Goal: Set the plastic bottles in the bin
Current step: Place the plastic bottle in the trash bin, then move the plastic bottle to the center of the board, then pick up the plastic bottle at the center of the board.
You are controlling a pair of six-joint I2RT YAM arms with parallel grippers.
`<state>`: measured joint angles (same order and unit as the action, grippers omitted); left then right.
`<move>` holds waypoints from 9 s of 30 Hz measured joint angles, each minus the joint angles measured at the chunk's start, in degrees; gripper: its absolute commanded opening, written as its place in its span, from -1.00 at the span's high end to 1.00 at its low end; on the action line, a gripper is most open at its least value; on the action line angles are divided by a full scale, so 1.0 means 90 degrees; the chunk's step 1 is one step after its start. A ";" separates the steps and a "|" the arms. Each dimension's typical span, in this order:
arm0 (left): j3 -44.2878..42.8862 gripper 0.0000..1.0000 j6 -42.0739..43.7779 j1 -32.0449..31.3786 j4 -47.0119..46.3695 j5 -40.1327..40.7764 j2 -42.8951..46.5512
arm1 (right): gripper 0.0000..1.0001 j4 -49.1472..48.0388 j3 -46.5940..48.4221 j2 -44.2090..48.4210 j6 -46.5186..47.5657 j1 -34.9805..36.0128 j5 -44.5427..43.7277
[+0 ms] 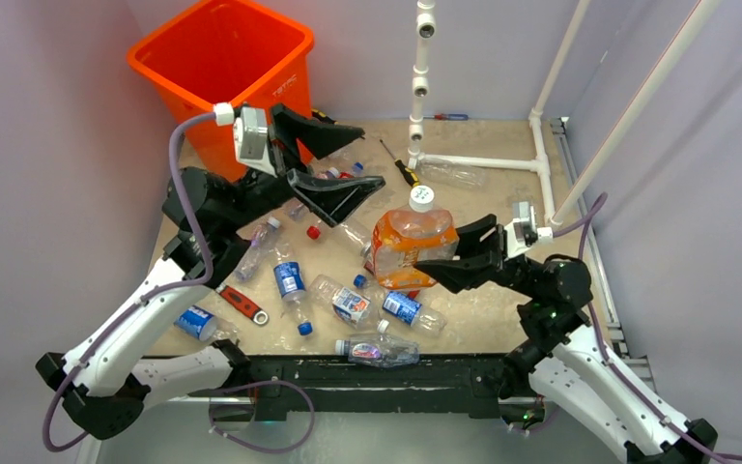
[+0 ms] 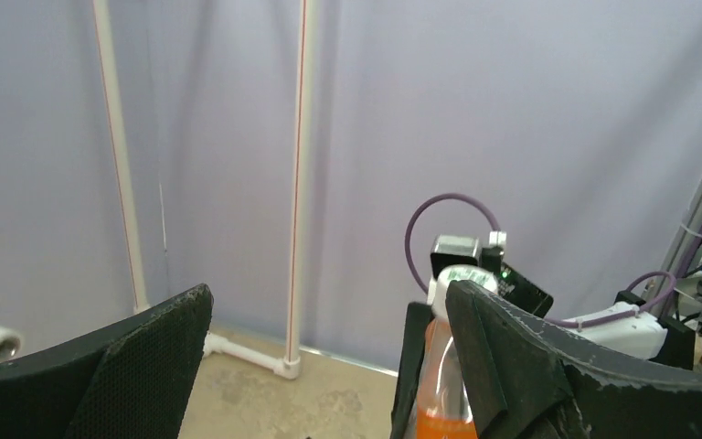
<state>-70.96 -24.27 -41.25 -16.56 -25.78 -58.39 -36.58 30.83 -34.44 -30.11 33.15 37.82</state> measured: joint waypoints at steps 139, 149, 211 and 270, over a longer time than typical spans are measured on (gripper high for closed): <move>0.2810 -0.97 -0.1171 0.2276 0.3101 0.2059 -0.0095 | -0.86 0.2008 0.1630 -0.5513 -0.0493 -0.1120 -0.7303; 0.3177 -0.97 -0.1248 0.2276 0.3050 0.2108 0.0199 | -0.72 0.1620 0.3888 -0.8007 0.0143 -0.2273 -0.7453; 0.3606 -0.93 -0.2021 0.2698 0.1889 0.0566 -0.0287 | -0.76 0.3296 0.3160 -0.8053 0.1627 -0.1875 -0.5144; 0.4143 -0.78 -0.4833 0.1613 -0.6256 -0.0369 -0.0928 | 0.48 -0.1914 -0.1717 -0.0175 -0.0668 -0.1093 -0.0867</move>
<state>-33.67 -67.77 -26.74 -72.86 -29.10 -66.74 -53.80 15.38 -36.01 -36.12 23.31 30.02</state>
